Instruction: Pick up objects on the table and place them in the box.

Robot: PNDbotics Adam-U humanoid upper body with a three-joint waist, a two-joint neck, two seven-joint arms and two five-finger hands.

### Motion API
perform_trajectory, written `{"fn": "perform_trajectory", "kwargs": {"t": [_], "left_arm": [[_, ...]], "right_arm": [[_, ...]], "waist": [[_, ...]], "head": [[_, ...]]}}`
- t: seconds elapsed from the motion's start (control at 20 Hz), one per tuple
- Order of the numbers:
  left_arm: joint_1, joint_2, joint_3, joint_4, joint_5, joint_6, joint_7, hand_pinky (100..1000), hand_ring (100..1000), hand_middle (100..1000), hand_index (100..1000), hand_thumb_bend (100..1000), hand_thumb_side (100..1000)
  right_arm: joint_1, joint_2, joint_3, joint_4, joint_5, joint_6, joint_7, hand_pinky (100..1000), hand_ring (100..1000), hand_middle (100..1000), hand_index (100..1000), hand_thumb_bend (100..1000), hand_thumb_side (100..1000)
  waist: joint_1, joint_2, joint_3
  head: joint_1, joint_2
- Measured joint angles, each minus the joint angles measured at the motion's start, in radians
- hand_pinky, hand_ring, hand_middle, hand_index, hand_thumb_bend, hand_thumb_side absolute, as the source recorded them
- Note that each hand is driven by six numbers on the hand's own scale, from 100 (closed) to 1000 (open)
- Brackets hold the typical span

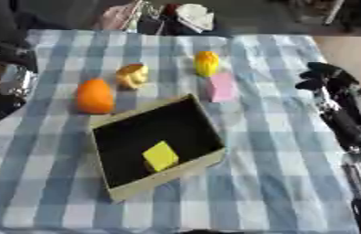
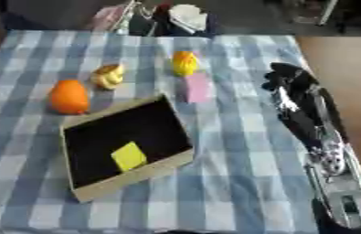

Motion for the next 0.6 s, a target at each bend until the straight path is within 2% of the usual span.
{"fn": "perform_trajectory", "kwargs": {"t": [0.25, 0.5, 0.6], "left_arm": [[-0.021, 0.046, -0.012, 0.009, -0.038, 0.013, -0.046, 693, 565, 647, 791, 189, 491], [-0.06, 0.152, -0.056, 0.036, -0.106, 0.029, -0.156, 708, 593, 673, 829, 220, 440], [-0.084, 0.203, -0.08, 0.056, -0.126, 0.029, -0.214, 715, 608, 683, 839, 274, 420]], "right_arm": [[0.0, 0.0, 0.001, 0.0, 0.0, 0.0, 0.0, 781, 645, 647, 788, 100, 558], [0.0, -0.001, 0.002, 0.0, 0.0, 0.0, 0.002, 782, 645, 646, 788, 100, 559], [0.0, -0.002, 0.004, 0.001, 0.0, 0.001, 0.003, 781, 645, 646, 788, 100, 559]], "waist": [[0.0, 0.0, -0.003], [0.0, 0.0, -0.013], [0.0, 0.0, -0.016]], "head": [[0.0, 0.0], [0.0, 0.0], [0.0, 0.0]]}}
